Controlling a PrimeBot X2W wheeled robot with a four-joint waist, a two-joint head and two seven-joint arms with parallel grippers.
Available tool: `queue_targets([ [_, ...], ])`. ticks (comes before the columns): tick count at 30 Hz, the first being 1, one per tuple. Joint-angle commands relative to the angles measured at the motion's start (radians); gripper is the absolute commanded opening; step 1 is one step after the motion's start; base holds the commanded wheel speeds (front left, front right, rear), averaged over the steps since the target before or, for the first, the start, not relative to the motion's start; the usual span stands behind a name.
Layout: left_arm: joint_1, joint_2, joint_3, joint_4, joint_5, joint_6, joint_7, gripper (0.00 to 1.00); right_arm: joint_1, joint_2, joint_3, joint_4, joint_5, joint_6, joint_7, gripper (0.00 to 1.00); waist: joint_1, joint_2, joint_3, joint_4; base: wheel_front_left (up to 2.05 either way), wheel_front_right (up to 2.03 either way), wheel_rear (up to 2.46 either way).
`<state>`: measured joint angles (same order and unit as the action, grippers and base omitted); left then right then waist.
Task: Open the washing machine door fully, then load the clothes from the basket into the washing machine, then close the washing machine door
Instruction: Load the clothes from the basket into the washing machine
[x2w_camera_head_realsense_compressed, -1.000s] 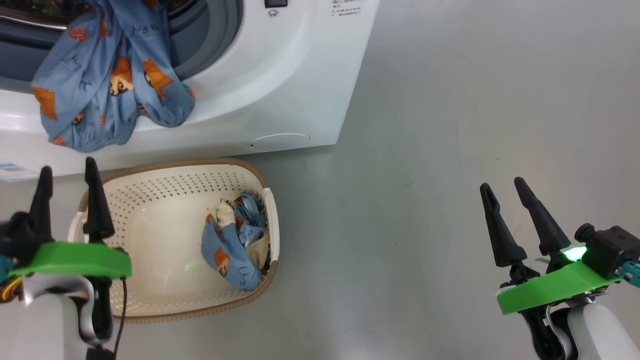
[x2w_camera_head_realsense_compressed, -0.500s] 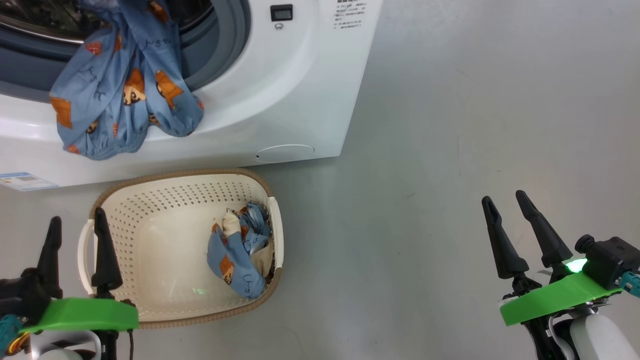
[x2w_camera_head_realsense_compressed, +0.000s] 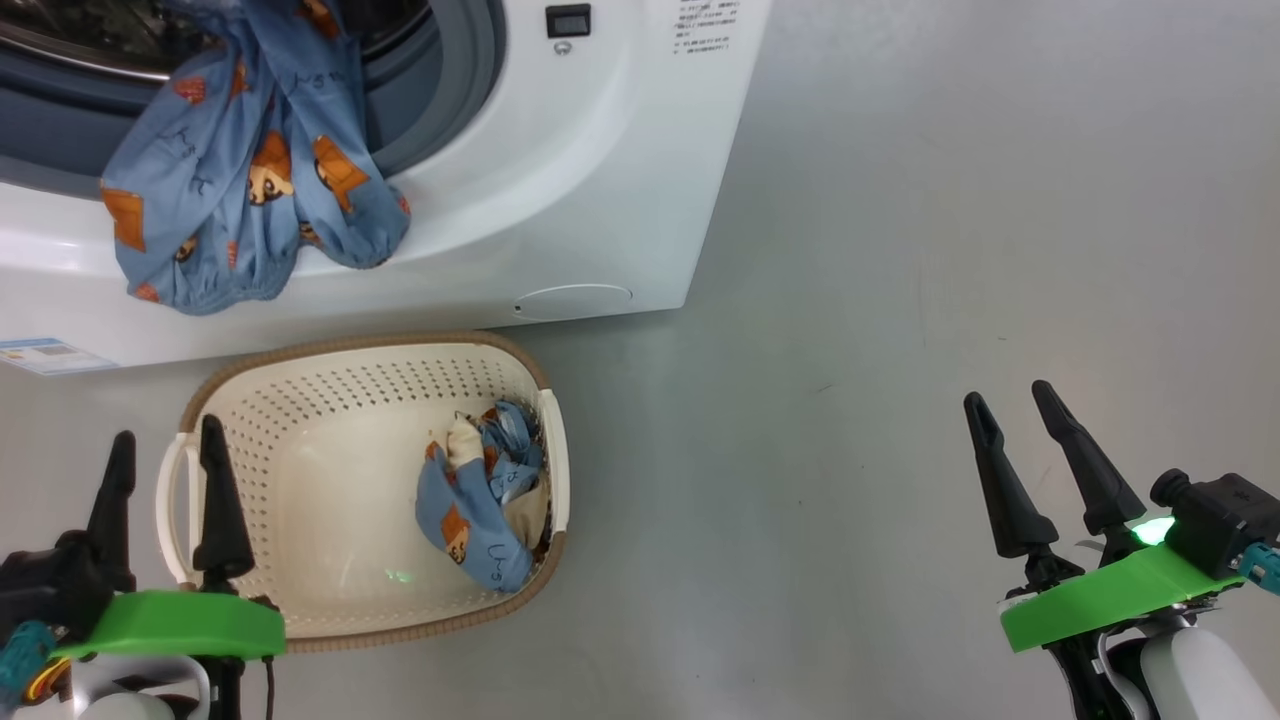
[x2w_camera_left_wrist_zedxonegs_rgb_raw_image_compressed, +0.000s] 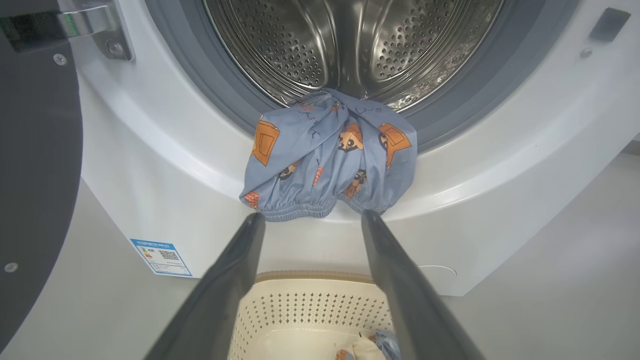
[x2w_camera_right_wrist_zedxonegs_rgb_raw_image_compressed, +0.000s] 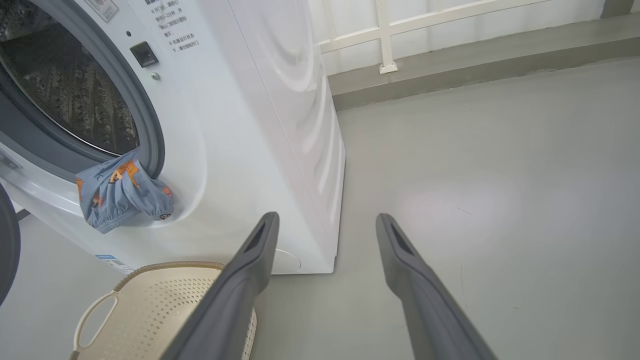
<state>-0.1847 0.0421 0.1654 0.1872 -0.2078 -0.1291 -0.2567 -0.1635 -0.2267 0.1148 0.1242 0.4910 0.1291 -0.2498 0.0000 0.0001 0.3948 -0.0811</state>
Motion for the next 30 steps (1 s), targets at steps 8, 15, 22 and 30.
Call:
queue_targets([
  [8,-0.098,0.067,-0.006,0.087,-0.017,-0.002,-0.005,1.0,0.0,-0.003,0.018,-0.027,-0.004,0.002,-0.012,1.0,0.0,-0.0001,0.032,0.0,0.0,0.0,0.0],
  [15,-0.236,0.122,-0.043,0.243,-0.043,-0.002,-0.005,1.0,-0.018,0.005,0.018,-0.031,-0.005,0.002,-0.012,1.0,0.0,-0.0001,0.062,-0.006,0.0,0.0,0.0],
  [22,-0.364,0.187,-0.083,0.396,-0.059,-0.002,-0.005,1.0,-0.035,0.013,0.03,-0.033,-0.006,0.002,-0.012,1.0,0.0,-0.0001,0.087,-0.034,0.0,0.0,0.0],
  [30,-0.5,0.235,-0.171,0.506,-0.085,-0.002,-0.005,1.0,-0.044,0.017,0.025,-0.041,-0.01,0.002,-0.012,1.0,0.0,-0.0001,0.128,-0.053,0.0,0.0,0.0],
])
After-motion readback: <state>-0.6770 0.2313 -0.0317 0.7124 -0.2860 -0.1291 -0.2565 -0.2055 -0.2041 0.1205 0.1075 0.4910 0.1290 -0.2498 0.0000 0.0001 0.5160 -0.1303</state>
